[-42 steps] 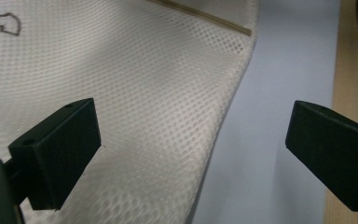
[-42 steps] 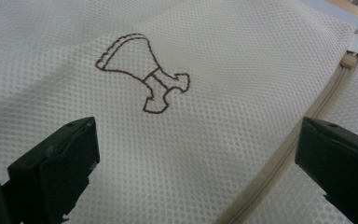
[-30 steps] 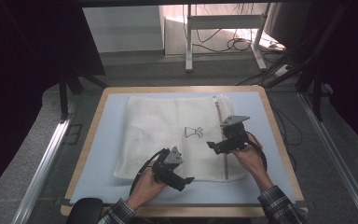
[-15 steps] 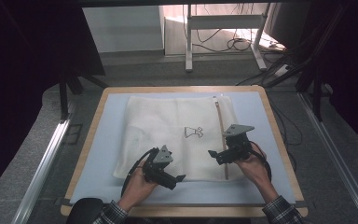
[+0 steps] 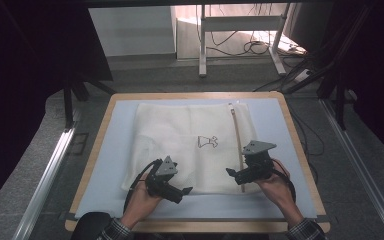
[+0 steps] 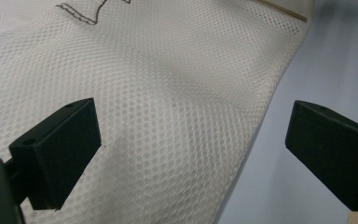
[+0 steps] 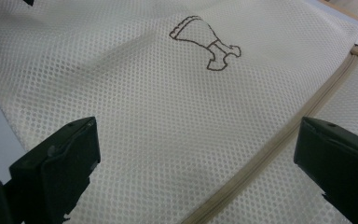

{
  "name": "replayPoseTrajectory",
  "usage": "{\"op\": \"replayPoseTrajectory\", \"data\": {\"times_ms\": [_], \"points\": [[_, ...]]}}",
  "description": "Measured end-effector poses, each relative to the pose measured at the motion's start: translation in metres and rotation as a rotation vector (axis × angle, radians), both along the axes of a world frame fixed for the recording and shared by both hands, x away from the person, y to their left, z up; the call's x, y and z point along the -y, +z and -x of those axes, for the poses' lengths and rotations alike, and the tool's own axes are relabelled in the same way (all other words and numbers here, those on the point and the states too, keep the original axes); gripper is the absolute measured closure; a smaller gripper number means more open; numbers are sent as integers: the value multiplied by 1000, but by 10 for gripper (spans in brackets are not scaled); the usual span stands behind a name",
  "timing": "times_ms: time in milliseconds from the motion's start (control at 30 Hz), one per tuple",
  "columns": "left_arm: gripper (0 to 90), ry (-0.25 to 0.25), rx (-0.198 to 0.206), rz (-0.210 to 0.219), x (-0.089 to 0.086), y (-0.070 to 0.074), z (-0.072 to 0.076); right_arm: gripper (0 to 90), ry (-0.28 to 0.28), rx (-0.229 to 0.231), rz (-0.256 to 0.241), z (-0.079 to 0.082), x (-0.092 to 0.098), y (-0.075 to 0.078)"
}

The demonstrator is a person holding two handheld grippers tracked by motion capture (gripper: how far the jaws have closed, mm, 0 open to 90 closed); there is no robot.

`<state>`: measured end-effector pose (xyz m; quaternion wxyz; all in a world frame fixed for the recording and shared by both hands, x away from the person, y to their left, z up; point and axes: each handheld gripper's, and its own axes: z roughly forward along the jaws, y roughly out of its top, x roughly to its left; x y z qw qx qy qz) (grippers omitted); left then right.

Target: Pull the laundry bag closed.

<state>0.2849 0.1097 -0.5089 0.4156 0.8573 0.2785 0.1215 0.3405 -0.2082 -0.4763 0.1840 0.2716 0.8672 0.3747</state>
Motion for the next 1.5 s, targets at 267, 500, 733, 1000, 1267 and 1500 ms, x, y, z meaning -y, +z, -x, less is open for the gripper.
{"op": "replayPoseTrajectory", "data": {"times_ms": [267,500,733,1000,1267,1500], "points": [[31,30,6,4,-16,1,6,0,-7,-3,2,10,5,-1],[31,59,21,8,-29,4,12,0,-20,-5,-1,19,13,0],[31,92,35,16,-44,7,19,0,-37,3,1,28,23,2],[32,131,50,43,-64,10,30,0,-60,23,4,39,35,6],[34,177,57,57,-83,10,39,0,-82,42,19,50,47,6],[34,215,52,68,-98,8,48,0,-118,54,27,59,59,5]]}}
